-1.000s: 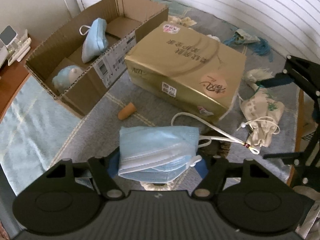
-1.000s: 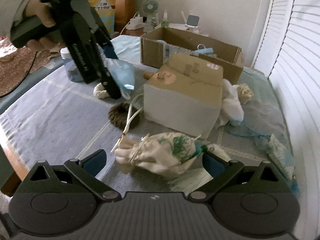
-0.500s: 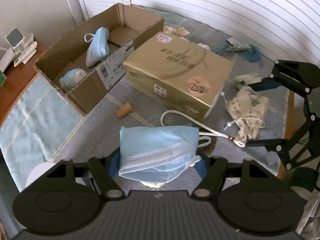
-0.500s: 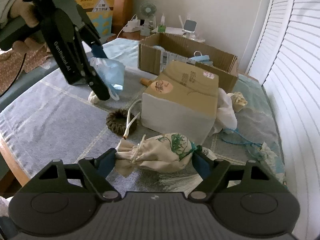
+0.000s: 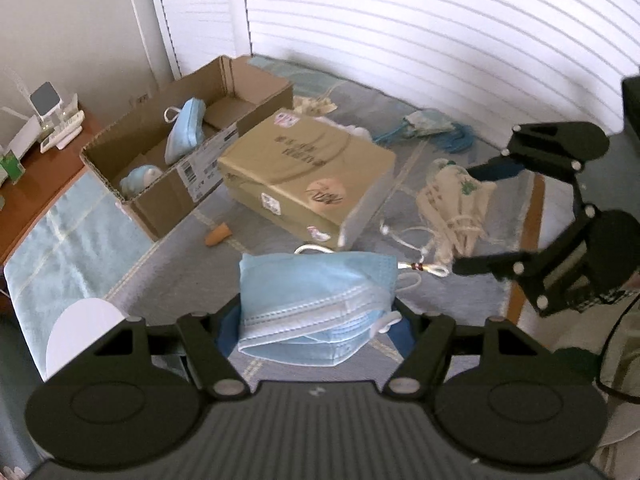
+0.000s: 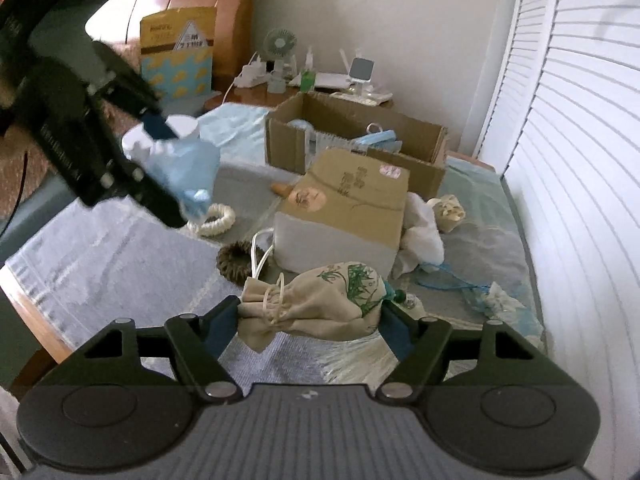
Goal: Organize soft objects
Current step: 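Lift the mask with the left tool while the right tool carries the pouch into the cardboard box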
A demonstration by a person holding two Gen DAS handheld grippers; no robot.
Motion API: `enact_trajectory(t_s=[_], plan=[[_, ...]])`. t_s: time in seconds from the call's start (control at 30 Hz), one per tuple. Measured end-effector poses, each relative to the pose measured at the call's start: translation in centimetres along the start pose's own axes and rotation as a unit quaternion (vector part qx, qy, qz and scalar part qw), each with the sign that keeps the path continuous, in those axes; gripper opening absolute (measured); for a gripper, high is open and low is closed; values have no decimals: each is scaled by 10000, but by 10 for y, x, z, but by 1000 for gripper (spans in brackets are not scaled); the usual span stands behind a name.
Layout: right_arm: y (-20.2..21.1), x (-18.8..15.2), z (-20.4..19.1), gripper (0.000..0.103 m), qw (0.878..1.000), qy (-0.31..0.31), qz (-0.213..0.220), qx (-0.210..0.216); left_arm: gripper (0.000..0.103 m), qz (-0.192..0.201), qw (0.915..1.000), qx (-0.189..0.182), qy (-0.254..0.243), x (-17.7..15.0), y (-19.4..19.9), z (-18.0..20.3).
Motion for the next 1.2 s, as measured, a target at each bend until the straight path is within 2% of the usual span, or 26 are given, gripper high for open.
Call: enact_trajectory(t_s=[0.4,0.67,0.9,1.2], plan=[[35,36,39,79,9978,-405,447,-284,71,560,9974,421,160,-10,23,21],[42,78,60,79,9942,-580,816,-393,71,703,9964,458,96,-11,29,26],[23,130,71,79,9925,-730,958,-227,71,758,9963,388,109,-14,26,25],[-31,206,88,79,9921,-828,924,-176,71,851,9950,421,308,-16,27,9]])
Point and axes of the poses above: each gripper's, at about its wrist camera, not at the fingertips, and y roughly against the way its jaws point, z to its right, x to its top, the point moved 10 cm from there along -y, roughly the way its jaws point, and after that the axes turned 9 degrees about -x, right-handed, at the moved point
